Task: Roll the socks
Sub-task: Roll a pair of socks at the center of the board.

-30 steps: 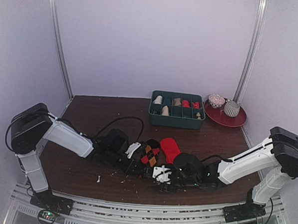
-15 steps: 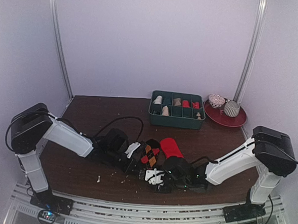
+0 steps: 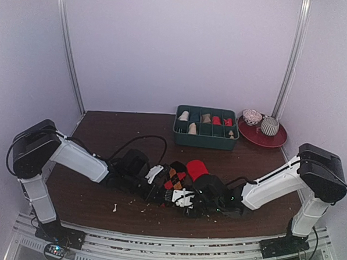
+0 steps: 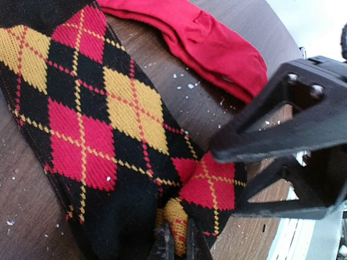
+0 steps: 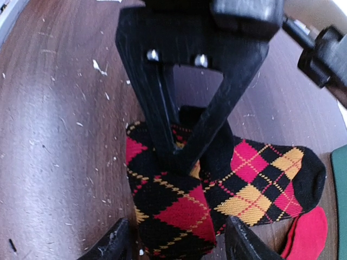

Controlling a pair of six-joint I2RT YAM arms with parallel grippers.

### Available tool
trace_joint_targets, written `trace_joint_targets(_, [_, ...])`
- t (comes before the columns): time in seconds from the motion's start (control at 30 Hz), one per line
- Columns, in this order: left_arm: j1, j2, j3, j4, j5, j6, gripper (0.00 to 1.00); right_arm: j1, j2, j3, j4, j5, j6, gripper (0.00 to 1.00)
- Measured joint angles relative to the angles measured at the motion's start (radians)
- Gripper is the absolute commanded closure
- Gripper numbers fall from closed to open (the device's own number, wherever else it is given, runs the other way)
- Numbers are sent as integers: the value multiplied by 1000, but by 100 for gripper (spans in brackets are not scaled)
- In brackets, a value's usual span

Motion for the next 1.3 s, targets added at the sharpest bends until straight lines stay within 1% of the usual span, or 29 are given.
trace_joint_targets(0.17, [0, 0, -3, 5, 2, 0, 100, -15, 41, 22, -10, -36, 2, 43])
trace_joint_targets(0.23, [0, 1, -3, 6, 3, 0, 100, -18, 55, 35, -7, -50, 2, 46])
trace_joint_targets(0.4, [2, 2, -4, 7, 9, 1, 100, -19, 76, 56, -8, -72, 3, 64])
trace_joint_targets(0.5, [4, 2, -4, 4, 11, 6, 100, -28, 93, 84, -37, -86, 28, 73])
trace_joint_targets(0.57, [8, 1, -4, 0, 14, 10, 100, -39, 101, 97, -56, -105, 60, 79])
trace_joint_targets(0.6, [10, -2, -5, -5, 13, 13, 99, -48, 107, 106, -66, -123, 83, 80])
trace_joint_targets(0.67, [13, -13, -5, -20, 3, 24, 74, -72, 120, 133, -94, -181, 137, 80])
trace_joint_targets(0.7, [14, -22, -5, -31, -7, 31, 64, -86, 126, 143, -101, -214, 161, 81])
trace_joint_targets(0.77, [13, -50, -7, -58, -41, 45, 54, -123, 147, 161, -115, -314, 219, 80])
trace_joint_targets(0.8, [13, -71, -13, -74, -59, 52, 46, -142, 156, 166, -115, -367, 252, 80])
trace_joint_targets(0.87, [11, -122, -36, -103, -90, 70, 36, -175, 168, 172, -116, -463, 321, 80])
trace_joint_targets(0.93, [7, -195, -70, -128, -125, 93, 34, -204, 180, 177, -117, -551, 386, 80])
trace_joint_targets(1.03, [3, -304, -122, -105, -170, 130, 33, -239, 200, 180, -120, -668, 480, 80])
trace_joint_targets(1.17, [-20, -420, -245, 69, -204, 196, 29, -280, 244, 182, -101, -825, 599, 80])
trace_joint_targets(1.23, [-41, -439, -309, 176, -209, 230, 29, -296, 265, 189, -94, -887, 638, 80])
trace_joint_targets(1.3, [-53, -426, -341, 247, -206, 258, 29, -308, 283, 199, -94, -935, 665, 80])
